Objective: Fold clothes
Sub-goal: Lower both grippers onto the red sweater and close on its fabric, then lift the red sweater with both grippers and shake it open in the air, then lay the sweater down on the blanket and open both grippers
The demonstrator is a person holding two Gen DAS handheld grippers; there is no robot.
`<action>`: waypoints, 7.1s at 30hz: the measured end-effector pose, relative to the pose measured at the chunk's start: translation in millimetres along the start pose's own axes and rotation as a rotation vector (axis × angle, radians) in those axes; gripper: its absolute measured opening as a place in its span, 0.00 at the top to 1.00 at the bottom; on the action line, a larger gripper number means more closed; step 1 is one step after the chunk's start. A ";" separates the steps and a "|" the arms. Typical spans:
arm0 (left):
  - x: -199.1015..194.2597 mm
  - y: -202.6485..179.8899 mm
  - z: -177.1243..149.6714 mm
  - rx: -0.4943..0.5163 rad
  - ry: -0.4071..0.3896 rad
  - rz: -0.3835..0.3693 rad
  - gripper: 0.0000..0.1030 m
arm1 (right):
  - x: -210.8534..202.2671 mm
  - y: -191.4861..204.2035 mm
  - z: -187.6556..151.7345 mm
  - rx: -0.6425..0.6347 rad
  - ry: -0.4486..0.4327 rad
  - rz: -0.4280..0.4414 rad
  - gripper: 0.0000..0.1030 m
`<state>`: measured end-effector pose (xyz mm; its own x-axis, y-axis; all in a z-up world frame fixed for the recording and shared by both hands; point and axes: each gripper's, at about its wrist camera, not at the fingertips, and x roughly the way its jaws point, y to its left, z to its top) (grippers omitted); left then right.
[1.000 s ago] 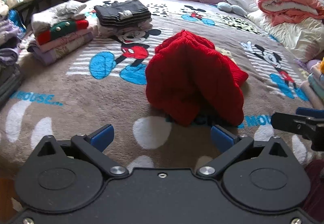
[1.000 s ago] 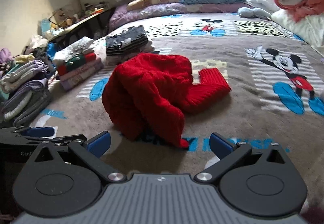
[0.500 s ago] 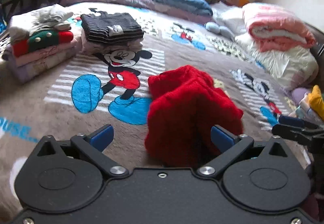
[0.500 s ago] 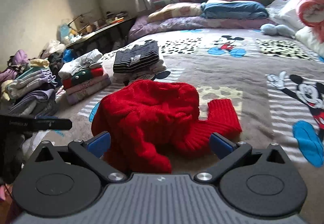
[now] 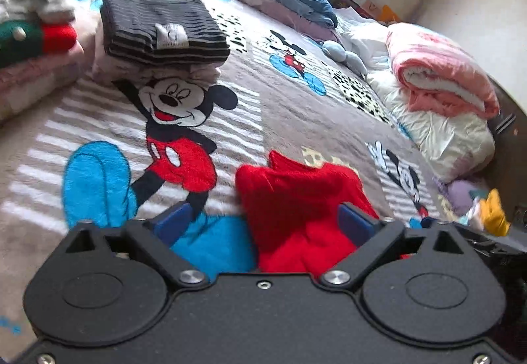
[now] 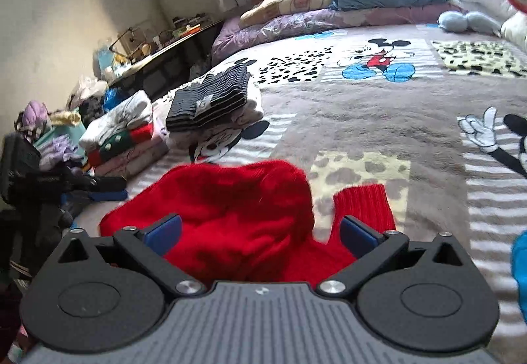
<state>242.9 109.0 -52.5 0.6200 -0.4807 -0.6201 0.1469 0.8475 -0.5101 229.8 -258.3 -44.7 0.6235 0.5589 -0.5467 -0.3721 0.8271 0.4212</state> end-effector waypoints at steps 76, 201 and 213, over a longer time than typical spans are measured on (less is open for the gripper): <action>-3.5 -180.0 -66.6 1.384 0.403 -0.165 0.38 | -97.2 121.3 -121.0 -0.717 0.141 0.171 0.74; 21.2 -137.8 -117.1 1.710 -0.147 0.296 0.89 | -12.7 56.7 -67.3 -1.304 0.278 -0.219 0.90; -13.8 -120.7 -238.6 1.806 -0.071 0.309 0.90 | -37.8 91.3 -168.1 -1.392 0.333 -0.207 0.89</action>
<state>32.7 -40.4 -124.6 0.8035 -0.3097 -0.5084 0.5581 0.0947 0.8244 56.6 -193.9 -107.2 0.6342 0.2509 -0.7313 -0.7726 0.1701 -0.6117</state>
